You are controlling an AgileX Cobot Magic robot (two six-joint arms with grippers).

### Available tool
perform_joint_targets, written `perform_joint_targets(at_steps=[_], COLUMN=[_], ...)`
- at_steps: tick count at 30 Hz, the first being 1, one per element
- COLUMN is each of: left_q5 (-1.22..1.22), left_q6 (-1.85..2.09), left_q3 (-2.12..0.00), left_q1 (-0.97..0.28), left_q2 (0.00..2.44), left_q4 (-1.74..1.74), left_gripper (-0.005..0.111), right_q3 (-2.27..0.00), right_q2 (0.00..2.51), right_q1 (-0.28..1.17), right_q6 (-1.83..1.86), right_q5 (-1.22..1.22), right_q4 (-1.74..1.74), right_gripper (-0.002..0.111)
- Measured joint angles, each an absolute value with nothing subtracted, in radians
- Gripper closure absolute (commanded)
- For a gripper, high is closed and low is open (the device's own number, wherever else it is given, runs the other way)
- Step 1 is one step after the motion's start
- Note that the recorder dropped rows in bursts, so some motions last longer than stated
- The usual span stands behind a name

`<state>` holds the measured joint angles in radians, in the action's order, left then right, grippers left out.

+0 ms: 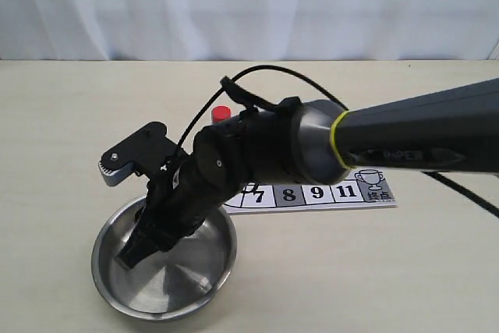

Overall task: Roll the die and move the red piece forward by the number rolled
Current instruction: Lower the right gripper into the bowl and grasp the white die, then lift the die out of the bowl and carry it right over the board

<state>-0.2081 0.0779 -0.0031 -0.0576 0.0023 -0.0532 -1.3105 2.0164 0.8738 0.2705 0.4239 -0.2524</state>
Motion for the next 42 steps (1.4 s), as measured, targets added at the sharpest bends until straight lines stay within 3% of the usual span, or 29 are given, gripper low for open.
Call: perform_joint_targets(at_steps=[4, 10, 21, 35, 38, 42], left_q5=[-0.208, -0.208, -0.208, -0.208, -0.208, -0.208], left_q6=[0.078, 0.078, 0.078, 0.078, 0.078, 0.078], left_q3=[-0.003, -0.003, -0.003, -0.003, -0.003, -0.003], left_q1=[-0.058, -0.058, -0.058, -0.058, -0.058, -0.058], left_q2=[0.002, 0.002, 0.002, 0.002, 0.002, 0.002], left_q4=[-0.053, -0.053, -0.053, -0.053, -0.053, -0.053], left_gripper=[0.107, 0.107, 0.107, 0.107, 0.107, 0.107], right_q3=[-1.311, -1.292, -1.139, -1.128, -1.128, -1.128], right_q2=[1.918, 1.874, 1.874, 1.874, 1.874, 1.874], right_q1=[0.859, 0.637, 0.290, 0.037, 0.027, 0.027], right_q6=[0.261, 0.130, -0.039, -0.061, -0.053, 0.144], right_q5=[0.514, 0.652, 0.658, 0.670, 0.678, 0.687], right_q4=[-0.252, -0.250, -0.020, 0.113, 0.065, -0.198], right_gripper=[0.104, 0.104, 0.104, 0.104, 0.096, 0.068])
